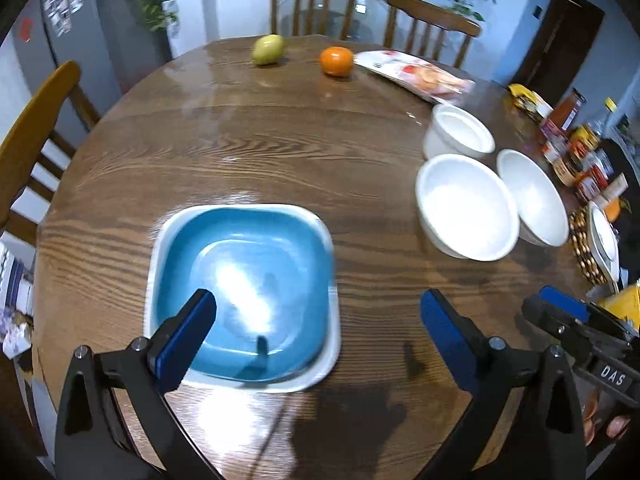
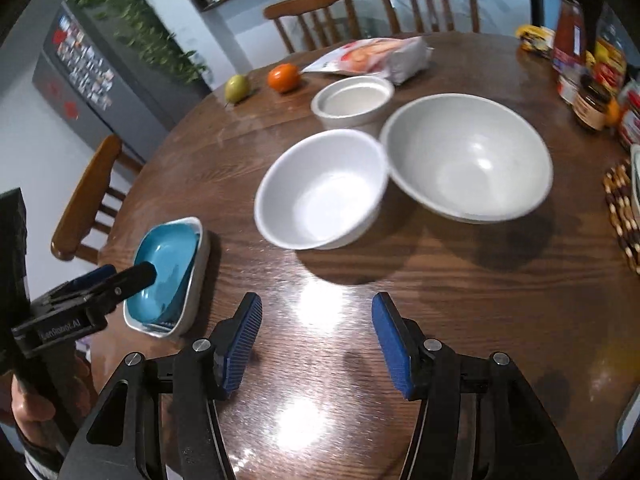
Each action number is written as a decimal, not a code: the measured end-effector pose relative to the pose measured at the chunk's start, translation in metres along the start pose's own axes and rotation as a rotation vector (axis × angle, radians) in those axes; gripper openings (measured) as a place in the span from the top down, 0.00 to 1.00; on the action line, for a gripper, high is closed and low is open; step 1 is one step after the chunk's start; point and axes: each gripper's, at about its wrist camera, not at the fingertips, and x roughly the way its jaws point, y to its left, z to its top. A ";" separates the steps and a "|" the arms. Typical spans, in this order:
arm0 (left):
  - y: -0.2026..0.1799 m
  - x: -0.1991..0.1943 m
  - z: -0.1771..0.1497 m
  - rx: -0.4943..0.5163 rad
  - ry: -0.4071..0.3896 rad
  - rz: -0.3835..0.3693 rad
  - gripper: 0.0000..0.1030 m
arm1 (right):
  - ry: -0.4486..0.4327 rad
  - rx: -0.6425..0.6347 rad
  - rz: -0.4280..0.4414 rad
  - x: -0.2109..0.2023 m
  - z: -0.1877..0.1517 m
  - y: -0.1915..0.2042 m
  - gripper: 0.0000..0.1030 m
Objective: Organize plates and bowls
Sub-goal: 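Move both grippers to the large white bowl and close on its rim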
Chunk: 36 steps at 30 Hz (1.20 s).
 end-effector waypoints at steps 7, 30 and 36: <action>-0.050 0.010 -0.002 0.030 0.049 -0.135 0.01 | -0.078 0.136 -0.070 -0.029 0.005 -0.054 0.44; -0.192 0.077 0.038 -0.100 0.094 -0.231 0.24 | -0.075 0.197 -0.101 -0.009 0.078 -0.162 0.44; -0.194 0.095 0.049 -0.147 0.115 -0.197 0.57 | -0.006 0.187 -0.068 0.015 0.092 -0.169 0.60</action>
